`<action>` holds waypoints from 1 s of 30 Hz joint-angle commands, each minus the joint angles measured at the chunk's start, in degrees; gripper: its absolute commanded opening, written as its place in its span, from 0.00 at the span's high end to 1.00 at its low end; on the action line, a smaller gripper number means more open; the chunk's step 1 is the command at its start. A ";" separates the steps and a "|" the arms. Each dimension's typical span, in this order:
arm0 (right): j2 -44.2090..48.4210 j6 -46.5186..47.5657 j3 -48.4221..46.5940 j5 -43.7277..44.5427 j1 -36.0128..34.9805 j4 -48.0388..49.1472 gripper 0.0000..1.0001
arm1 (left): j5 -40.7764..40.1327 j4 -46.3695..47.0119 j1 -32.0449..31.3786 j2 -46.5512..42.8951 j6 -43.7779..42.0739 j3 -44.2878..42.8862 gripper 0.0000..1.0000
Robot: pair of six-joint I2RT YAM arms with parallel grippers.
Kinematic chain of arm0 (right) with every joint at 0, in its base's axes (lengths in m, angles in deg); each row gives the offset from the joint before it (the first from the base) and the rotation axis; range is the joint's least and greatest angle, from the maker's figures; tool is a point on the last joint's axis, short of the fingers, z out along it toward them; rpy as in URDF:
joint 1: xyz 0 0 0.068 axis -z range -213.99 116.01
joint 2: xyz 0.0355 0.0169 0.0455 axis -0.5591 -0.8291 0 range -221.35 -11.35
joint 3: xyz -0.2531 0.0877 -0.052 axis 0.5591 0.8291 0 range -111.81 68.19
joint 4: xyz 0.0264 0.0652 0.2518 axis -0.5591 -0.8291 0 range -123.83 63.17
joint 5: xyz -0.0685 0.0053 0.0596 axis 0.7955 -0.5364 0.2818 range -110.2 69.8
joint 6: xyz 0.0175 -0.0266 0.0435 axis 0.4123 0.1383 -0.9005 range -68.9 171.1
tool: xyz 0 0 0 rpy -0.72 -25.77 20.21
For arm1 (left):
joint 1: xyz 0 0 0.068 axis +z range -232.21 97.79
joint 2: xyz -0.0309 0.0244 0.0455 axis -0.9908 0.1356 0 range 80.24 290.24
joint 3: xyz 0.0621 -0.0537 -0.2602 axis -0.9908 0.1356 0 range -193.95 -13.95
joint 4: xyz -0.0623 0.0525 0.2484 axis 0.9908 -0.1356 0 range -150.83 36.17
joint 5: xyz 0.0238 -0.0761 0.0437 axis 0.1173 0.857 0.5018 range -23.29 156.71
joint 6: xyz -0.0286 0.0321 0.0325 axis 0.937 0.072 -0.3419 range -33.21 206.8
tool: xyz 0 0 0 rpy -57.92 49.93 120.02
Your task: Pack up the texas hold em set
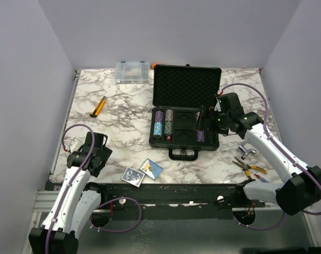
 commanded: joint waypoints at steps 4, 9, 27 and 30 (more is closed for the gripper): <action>-0.71 1.46 0.52 2.08 -0.15 0.39 0.00 | -0.52 3.68 5.38 4.53 -5.63 -2.07 0.22; -1.02 1.57 0.61 2.11 -0.17 0.40 0.00 | 0.73 6.67 7.73 6.89 -8.10 -2.25 0.23; -0.43 3.65 -0.81 5.17 -0.12 -1.53 0.00 | 5.97 13.80 14.04 18.35 -10.73 -2.58 0.57; -0.39 3.59 -0.73 5.43 -0.20 -1.63 0.00 | 5.55 13.71 14.20 19.78 -11.16 -2.86 0.61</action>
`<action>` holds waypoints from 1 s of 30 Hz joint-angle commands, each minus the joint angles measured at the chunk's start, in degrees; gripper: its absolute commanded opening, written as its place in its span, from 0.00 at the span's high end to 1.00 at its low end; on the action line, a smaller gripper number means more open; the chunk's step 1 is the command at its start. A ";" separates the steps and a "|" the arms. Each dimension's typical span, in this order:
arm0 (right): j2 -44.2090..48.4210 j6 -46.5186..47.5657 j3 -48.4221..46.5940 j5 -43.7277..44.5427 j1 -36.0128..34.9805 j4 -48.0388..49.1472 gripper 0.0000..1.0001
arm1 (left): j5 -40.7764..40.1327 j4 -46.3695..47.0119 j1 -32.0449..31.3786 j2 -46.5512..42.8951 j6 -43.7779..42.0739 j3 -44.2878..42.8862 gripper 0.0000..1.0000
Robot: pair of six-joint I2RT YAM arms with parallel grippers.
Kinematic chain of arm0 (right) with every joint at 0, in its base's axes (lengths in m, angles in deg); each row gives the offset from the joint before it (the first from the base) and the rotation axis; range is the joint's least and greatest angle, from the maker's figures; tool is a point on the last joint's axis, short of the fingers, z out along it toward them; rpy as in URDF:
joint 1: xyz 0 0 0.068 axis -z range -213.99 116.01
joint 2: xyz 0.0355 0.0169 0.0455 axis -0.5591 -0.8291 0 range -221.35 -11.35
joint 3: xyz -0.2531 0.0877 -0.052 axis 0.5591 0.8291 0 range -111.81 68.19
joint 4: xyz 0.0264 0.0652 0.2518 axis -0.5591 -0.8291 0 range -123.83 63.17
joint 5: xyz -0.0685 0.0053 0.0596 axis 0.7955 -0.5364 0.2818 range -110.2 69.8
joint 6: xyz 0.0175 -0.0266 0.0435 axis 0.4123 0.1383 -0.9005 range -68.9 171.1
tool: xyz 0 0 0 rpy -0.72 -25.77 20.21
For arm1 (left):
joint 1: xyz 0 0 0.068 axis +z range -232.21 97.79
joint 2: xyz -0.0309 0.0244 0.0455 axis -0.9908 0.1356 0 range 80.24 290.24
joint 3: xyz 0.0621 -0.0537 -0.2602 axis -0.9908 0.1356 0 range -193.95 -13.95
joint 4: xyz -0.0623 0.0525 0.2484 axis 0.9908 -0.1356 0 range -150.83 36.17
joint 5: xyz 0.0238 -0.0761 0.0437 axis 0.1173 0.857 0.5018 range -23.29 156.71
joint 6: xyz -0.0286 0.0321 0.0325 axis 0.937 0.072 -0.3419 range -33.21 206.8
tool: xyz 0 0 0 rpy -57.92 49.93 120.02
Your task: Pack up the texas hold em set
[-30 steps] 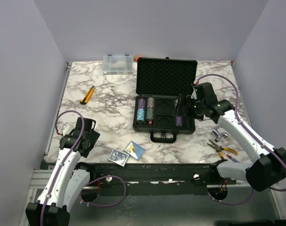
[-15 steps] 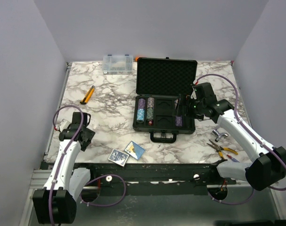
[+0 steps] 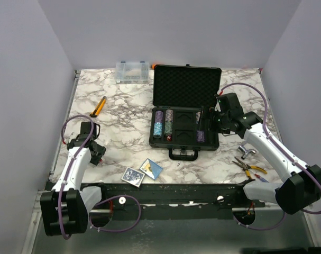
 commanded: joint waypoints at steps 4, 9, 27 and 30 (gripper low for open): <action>0.27 0.61 -0.71 2.16 -0.17 -1.03 0.00 | 1.10 1.42 0.74 2.10 -2.17 -1.77 0.61; 0.57 0.53 -0.76 2.15 -0.19 -1.30 0.00 | -0.16 1.06 1.36 1.96 -2.62 -1.54 0.58; 0.72 0.69 -1.17 1.37 -0.16 -1.74 0.00 | 7.47 6.44 4.06 4.71 -10.75 0.55 0.63; 0.88 1.01 -1.33 1.54 -0.20 -2.03 0.00 | 6.73 6.22 4.10 4.17 -10.92 0.58 0.63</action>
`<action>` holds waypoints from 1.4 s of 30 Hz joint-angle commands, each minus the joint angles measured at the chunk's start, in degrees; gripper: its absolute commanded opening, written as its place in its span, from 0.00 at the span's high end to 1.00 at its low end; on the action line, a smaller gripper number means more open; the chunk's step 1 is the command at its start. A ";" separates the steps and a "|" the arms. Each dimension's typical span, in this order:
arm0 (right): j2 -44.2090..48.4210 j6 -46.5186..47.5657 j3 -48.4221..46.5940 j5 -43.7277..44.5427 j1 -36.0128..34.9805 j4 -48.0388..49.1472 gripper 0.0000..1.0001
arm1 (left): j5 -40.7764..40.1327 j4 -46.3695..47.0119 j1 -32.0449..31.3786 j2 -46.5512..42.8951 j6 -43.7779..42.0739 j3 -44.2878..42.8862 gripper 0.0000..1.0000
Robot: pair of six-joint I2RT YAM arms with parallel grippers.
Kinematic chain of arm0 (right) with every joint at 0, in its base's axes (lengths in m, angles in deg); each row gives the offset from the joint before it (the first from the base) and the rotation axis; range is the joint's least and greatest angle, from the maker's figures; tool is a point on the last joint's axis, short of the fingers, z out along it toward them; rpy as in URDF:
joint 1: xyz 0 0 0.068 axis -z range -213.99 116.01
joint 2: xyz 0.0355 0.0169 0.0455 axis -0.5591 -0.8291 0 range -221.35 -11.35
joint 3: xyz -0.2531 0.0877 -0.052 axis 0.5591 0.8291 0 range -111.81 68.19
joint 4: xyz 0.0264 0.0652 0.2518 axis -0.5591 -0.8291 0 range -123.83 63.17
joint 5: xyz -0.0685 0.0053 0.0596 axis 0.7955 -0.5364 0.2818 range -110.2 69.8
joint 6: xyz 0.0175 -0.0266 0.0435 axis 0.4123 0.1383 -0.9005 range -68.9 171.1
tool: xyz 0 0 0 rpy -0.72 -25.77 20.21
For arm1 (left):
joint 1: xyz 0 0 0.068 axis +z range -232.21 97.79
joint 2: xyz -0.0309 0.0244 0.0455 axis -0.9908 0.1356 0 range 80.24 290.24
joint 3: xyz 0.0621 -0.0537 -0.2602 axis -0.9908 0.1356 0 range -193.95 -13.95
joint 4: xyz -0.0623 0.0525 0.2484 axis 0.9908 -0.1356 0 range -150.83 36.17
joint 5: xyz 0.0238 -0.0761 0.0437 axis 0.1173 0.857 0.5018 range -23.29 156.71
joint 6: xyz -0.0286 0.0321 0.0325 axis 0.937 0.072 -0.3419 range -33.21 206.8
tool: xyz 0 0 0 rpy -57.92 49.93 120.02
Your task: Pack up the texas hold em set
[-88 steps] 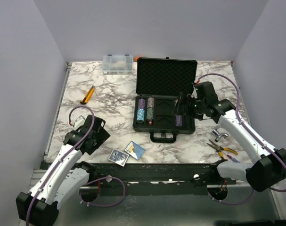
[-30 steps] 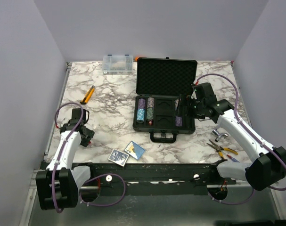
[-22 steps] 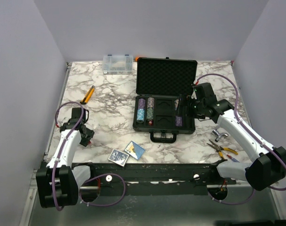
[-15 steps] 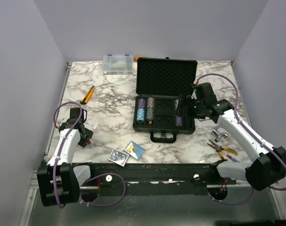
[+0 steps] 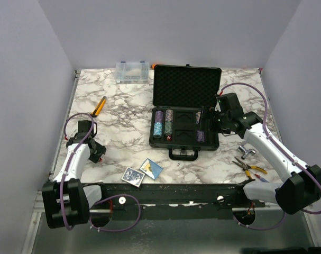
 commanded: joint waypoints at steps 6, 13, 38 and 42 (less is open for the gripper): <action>1.62 0.84 -0.80 0.78 -0.18 -2.22 0.00 | 0.14 -0.24 1.09 -0.30 -1.55 0.07 0.61; 1.88 0.73 -0.60 0.59 -0.18 -2.39 0.00 | -0.70 -2.02 1.44 1.21 -2.19 -0.75 0.60; 1.06 1.03 -1.41 0.49 -0.13 -2.81 0.00 | 1.10 2.18 2.82 5.38 -0.94 -1.21 0.55; 1.09 1.05 -1.56 0.74 -0.11 -3.01 0.00 | 0.64 2.27 3.15 5.36 -0.80 -1.47 0.55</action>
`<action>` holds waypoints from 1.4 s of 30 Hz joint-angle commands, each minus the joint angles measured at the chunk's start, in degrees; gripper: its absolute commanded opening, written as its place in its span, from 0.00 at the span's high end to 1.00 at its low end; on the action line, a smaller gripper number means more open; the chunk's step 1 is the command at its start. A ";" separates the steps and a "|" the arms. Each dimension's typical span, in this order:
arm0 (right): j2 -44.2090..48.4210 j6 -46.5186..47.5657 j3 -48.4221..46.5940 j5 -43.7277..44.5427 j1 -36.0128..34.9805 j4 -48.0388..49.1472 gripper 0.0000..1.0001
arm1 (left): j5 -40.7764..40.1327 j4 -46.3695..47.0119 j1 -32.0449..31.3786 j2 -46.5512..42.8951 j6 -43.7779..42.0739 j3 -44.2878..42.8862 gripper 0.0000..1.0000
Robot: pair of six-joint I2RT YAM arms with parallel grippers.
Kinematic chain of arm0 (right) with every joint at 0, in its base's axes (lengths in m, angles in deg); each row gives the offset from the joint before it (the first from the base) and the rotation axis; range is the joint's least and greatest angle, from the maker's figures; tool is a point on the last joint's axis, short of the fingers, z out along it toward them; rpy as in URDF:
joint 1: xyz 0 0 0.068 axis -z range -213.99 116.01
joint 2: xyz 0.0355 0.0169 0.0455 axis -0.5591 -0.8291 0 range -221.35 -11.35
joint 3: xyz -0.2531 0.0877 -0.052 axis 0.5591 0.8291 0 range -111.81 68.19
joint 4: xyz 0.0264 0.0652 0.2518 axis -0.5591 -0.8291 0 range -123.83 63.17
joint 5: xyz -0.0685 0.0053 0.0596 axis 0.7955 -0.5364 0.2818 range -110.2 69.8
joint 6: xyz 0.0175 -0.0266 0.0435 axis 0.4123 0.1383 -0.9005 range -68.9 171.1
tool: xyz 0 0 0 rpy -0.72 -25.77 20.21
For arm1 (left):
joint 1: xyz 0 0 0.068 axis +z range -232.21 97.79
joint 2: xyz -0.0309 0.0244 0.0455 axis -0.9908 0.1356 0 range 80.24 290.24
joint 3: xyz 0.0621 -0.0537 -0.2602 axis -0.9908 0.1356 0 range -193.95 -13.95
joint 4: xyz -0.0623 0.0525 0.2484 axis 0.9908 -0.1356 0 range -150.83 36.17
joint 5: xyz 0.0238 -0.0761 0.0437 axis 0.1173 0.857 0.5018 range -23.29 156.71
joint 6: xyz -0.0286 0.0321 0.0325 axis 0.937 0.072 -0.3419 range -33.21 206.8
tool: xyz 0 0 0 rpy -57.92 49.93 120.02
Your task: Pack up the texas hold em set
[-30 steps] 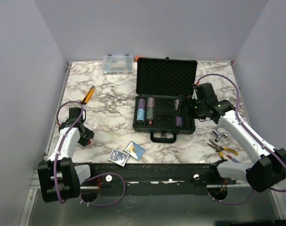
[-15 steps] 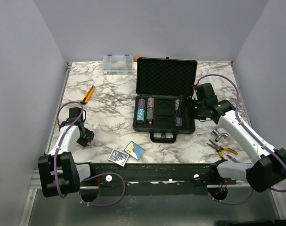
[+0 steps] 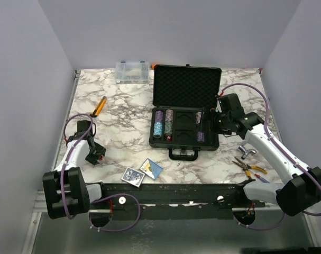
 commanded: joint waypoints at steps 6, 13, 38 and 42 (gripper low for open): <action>0.06 0.58 -1.91 0.76 -0.13 -1.44 0.00 | -0.02 1.07 1.11 0.51 0.02 -2.14 0.60; -0.25 0.67 -2.12 0.72 -0.17 -1.48 0.00 | 0.17 1.16 1.35 1.67 -0.43 -2.26 0.62; -0.25 -0.07 -3.54 -0.01 -0.18 -1.53 0.00 | 4.72 1.95 1.33 -4.64 -5.26 0.13 1.00; 0.19 -0.83 -3.47 -0.55 -0.20 -1.53 0.00 | 6.36 1.86 0.98 -8.03 -5.60 0.80 1.00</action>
